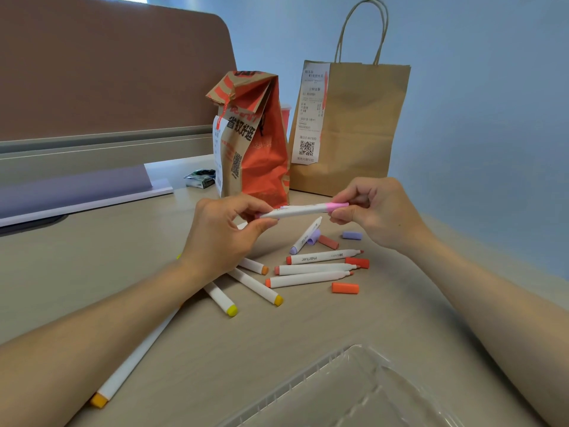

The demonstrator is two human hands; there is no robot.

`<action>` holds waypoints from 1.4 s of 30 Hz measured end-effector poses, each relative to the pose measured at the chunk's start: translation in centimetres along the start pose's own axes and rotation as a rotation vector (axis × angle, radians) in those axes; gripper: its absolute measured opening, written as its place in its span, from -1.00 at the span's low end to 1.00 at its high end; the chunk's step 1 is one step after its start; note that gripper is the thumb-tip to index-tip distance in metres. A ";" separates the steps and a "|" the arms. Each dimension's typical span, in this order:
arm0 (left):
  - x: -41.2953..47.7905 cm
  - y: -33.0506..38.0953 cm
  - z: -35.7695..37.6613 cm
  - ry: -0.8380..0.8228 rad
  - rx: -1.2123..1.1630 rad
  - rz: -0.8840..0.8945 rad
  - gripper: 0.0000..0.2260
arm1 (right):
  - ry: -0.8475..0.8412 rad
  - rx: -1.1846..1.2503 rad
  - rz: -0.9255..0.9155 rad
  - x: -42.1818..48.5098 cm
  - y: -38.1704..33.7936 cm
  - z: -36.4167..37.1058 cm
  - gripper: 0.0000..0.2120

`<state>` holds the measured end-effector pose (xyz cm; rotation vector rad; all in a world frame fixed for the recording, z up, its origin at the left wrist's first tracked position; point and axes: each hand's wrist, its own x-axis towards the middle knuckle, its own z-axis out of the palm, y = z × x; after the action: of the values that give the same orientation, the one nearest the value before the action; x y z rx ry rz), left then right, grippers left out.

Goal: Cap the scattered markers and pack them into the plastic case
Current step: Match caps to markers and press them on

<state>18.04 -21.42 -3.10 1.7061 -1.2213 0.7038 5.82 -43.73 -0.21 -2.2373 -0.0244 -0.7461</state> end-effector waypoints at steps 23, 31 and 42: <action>0.2 -1.3 1.1 -0.383 0.311 -0.077 -0.79 | -0.196 -0.394 0.333 1.2 3.5 -2.3 -0.83; 0.3 -0.7 1.5 -0.694 0.307 0.012 -0.62 | -0.299 -0.395 0.146 0.8 2.4 -1.2 -0.82; 0.4 -0.9 1.8 -0.462 0.396 -0.140 -0.88 | -0.432 -0.528 0.045 0.6 1.2 1.4 -0.77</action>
<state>18.97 -23.11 -3.88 2.3548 -1.3099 0.5009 7.32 -43.79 -1.41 -2.8566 0.0153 -0.2425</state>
